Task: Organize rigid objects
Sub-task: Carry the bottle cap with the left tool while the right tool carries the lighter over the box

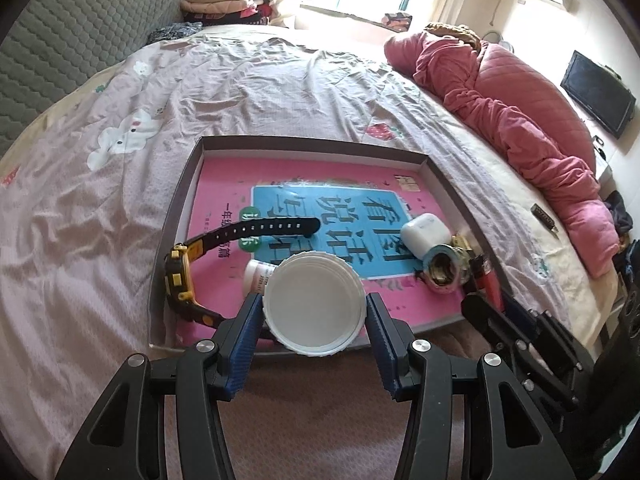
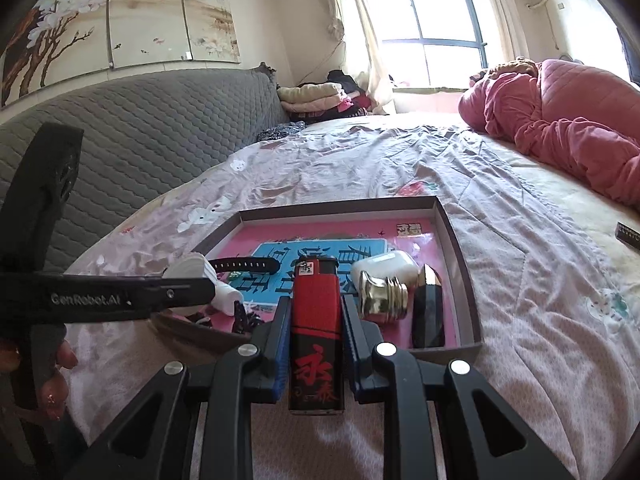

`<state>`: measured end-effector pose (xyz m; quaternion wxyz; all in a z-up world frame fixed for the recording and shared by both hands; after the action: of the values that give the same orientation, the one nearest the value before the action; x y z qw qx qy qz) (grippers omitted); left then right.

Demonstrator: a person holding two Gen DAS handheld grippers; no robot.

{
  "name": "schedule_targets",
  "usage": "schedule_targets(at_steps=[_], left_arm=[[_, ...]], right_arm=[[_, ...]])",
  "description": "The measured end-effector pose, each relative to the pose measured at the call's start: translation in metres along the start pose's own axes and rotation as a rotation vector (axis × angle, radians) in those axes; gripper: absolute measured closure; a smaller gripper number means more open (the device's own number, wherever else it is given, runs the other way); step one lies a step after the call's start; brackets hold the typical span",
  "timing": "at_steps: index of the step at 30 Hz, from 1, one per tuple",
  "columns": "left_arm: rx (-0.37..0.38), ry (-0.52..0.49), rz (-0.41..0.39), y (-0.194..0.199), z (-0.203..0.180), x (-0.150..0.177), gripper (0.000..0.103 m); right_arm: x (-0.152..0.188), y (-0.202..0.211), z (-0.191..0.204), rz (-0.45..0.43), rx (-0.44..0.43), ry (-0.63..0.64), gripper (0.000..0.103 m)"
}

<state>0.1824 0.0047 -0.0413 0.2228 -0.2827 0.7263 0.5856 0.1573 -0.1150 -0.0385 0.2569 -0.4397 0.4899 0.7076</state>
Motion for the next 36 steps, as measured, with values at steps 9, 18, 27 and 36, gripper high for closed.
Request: schedule_targets(at_steps=[9, 18, 27, 36], left_arm=[[-0.014, -0.005, -0.005, -0.010, 0.005, -0.006, 0.050], [-0.028, -0.009, -0.008, -0.015, 0.008, -0.007, 0.050], [-0.059, -0.016, -0.014, -0.016, 0.017, -0.008, 0.050], [-0.081, -0.020, 0.003, -0.023, 0.022, -0.007, 0.050]], right_arm=[[-0.008, -0.018, 0.003, -0.010, -0.026, 0.020, 0.079], [-0.014, -0.029, 0.003, -0.014, -0.046, 0.021, 0.079], [-0.018, -0.039, 0.003, -0.017, -0.060, 0.024, 0.079], [-0.011, -0.056, 0.007, 0.038, -0.085, 0.026, 0.079]])
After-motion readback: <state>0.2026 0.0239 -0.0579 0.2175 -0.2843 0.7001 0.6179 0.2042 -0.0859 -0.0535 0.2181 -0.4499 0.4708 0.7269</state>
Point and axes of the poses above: each gripper's, at about its wrist camera, not at the fingertips, and y roughly against the way its jaws point, z to its left, x to its underside, the point moved 8 cm from there along -y, roughly the way its jaws point, and after that the axes turned 5 degrees about -z, right-handed, at the moved point
